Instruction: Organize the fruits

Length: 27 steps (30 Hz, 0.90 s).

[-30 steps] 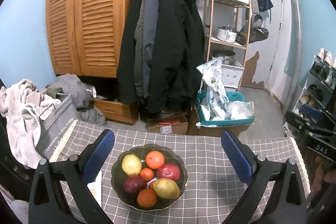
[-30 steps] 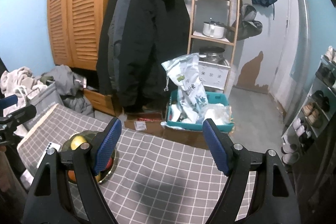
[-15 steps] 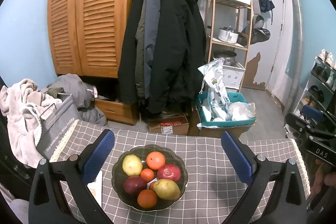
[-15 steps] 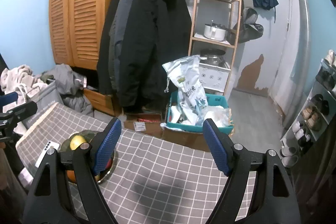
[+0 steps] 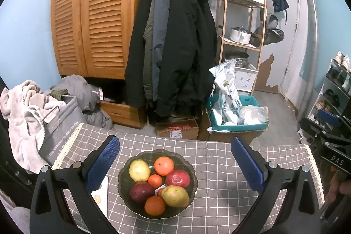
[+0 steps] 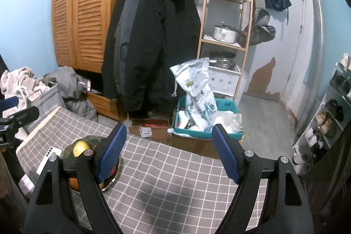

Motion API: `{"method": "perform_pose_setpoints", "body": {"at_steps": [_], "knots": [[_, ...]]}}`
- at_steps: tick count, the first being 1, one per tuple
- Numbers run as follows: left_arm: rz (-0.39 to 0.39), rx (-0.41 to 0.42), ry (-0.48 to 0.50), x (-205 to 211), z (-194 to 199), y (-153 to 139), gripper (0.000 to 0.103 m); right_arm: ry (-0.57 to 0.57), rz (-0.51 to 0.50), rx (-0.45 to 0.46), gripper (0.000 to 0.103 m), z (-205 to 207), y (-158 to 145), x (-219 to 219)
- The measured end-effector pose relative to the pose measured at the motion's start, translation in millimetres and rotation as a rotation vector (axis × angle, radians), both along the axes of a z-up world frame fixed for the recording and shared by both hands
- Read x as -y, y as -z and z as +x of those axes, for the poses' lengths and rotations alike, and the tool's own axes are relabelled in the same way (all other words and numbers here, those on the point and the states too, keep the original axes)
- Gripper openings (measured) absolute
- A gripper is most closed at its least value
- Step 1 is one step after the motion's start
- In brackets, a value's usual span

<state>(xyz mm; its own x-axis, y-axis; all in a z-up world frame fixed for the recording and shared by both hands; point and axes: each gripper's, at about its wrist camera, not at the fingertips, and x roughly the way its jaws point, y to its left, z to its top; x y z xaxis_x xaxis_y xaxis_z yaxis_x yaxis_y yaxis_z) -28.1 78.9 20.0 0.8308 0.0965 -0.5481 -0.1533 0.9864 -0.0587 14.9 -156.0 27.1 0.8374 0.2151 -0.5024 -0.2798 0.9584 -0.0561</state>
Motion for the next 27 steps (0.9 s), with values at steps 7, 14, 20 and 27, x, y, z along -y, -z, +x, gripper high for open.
{"method": "perform_pose_setpoints", "body": {"at_steps": [7,14,20,27], "knots": [[-0.002,-0.007,-0.006,-0.5,-0.1,-0.7,0.102,-0.009,-0.008,-0.005,0.079,-2.0,-1.0,-3.4],[-0.011,-0.02,-0.014,-2.6,0.9,-0.4,0.102,-0.02,-0.018,-0.006,0.079,-1.6,-1.8,-6.0],[-0.003,-0.024,-0.031,-2.1,1.6,-0.3,0.102,-0.021,-0.018,-0.004,0.079,-1.5,-2.0,-6.0],[-0.003,-0.035,-0.038,-2.2,2.4,0.9,0.102,-0.028,-0.009,-0.013,0.079,-1.0,-1.2,-7.3]]}}
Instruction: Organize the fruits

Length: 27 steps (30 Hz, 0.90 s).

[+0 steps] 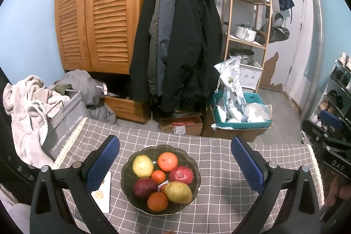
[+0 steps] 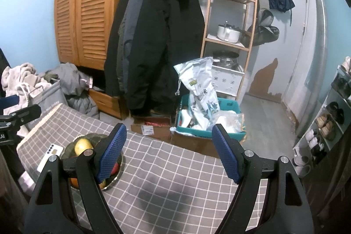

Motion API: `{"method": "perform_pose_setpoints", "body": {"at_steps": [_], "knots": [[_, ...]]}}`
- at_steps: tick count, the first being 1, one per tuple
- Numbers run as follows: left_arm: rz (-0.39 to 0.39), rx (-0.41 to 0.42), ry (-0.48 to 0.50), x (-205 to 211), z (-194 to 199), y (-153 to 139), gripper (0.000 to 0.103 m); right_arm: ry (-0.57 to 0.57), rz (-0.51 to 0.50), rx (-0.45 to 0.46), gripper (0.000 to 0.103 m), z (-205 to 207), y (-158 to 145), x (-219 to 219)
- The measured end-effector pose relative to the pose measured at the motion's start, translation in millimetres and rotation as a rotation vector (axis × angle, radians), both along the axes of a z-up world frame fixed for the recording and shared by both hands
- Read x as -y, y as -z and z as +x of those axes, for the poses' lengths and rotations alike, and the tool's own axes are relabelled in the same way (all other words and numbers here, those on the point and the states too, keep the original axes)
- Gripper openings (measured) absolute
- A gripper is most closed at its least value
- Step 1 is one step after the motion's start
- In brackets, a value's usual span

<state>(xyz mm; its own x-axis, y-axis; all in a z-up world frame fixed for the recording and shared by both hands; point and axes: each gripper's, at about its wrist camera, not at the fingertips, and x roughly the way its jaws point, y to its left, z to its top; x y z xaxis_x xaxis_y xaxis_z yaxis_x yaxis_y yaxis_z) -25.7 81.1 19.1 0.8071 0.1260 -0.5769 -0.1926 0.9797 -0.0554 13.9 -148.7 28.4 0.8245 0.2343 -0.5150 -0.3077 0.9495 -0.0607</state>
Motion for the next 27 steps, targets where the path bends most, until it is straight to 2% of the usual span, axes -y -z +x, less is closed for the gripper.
{"method": "perform_pose_setpoints", "body": {"at_steps": [12,27], "knots": [[0.031,0.005,-0.01,2.2,-2.3,-1.3,0.102,-0.007,0.008,-0.013,0.079,0.7,1.2,-1.1],[-0.003,0.0,-0.012,-1.0,-2.6,0.2,0.102,-0.012,0.002,-0.015,0.079,-0.7,3.0,-4.0]]}}
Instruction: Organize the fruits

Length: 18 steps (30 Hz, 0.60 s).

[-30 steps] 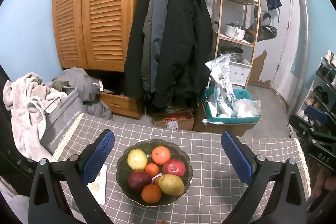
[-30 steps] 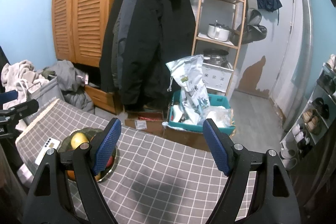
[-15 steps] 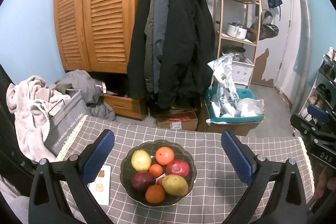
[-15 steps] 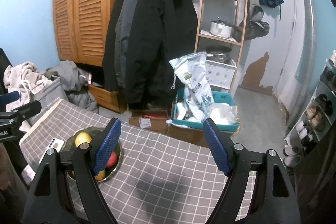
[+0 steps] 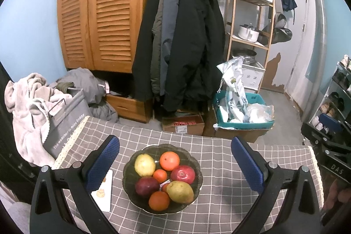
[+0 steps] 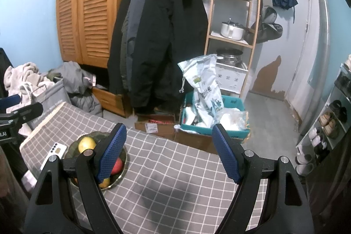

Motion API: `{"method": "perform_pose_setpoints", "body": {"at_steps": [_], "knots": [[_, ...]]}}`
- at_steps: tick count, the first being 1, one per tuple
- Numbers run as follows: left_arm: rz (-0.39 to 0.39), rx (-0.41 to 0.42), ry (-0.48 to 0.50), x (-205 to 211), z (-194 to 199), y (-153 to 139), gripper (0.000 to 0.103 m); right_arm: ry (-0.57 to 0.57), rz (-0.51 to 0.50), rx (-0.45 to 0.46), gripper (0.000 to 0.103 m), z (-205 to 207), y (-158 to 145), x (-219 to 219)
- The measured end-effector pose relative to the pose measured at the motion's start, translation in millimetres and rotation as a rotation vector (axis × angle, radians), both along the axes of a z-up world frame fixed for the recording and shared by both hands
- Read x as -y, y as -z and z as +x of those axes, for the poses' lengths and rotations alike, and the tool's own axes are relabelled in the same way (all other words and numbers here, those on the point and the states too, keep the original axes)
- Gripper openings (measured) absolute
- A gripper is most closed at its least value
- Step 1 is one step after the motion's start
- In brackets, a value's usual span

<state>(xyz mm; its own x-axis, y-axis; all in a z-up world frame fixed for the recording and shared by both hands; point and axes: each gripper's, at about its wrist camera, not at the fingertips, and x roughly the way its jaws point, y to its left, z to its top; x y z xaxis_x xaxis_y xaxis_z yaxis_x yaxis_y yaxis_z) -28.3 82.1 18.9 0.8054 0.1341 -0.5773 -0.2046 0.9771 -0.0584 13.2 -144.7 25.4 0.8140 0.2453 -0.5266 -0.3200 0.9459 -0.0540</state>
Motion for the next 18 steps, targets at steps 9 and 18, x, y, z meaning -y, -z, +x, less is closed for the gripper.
{"method": "perform_pose_setpoints", "body": {"at_steps": [9,18], "knots": [[0.033,0.008,-0.004,5.1,-1.2,-0.6,0.102,0.001,0.0,0.0,0.079,0.0,-0.2,0.2],[0.011,-0.004,0.007,6.0,-1.5,0.4,0.102,0.001,-0.002,0.0,0.079,0.0,-0.3,0.6]]}}
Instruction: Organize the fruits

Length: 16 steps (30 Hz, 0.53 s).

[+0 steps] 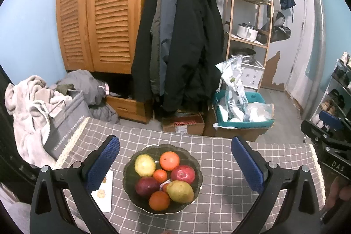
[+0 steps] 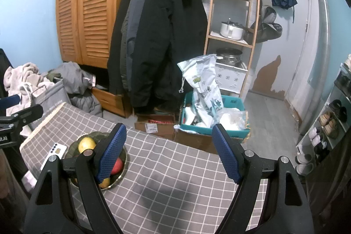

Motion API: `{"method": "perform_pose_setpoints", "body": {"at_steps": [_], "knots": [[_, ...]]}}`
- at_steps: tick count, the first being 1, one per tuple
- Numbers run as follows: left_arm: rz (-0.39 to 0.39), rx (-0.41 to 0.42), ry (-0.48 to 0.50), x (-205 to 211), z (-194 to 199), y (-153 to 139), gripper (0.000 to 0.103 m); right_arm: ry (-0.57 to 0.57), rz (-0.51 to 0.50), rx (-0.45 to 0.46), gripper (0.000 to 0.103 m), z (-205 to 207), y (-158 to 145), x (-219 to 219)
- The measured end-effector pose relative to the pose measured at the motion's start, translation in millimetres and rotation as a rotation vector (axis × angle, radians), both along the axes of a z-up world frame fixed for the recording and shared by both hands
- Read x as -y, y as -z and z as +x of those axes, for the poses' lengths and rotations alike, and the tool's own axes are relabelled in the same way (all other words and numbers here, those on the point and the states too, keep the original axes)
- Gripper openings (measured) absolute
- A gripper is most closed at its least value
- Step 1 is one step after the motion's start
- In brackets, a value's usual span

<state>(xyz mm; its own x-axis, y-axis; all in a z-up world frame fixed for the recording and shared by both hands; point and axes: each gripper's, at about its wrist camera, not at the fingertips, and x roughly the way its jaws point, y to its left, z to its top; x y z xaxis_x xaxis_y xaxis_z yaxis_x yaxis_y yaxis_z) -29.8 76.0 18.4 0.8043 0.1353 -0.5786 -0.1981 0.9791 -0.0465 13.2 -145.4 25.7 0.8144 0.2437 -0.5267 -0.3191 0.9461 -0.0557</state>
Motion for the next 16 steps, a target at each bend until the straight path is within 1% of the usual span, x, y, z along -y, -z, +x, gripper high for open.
{"method": "perform_pose_setpoints", "body": {"at_steps": [6,13,16], "knots": [[0.023,0.015,-0.008,4.7,-2.4,-1.8,0.102,-0.002,0.0,-0.001,0.079,0.1,0.1,0.1],[0.052,0.014,-0.018,6.6,-1.5,-3.0,0.102,-0.001,-0.002,-0.002,0.079,0.2,0.4,0.5],[0.054,0.014,-0.016,6.0,-1.1,-4.1,0.102,0.0,-0.001,-0.005,0.079,-0.4,0.9,1.7]]}}
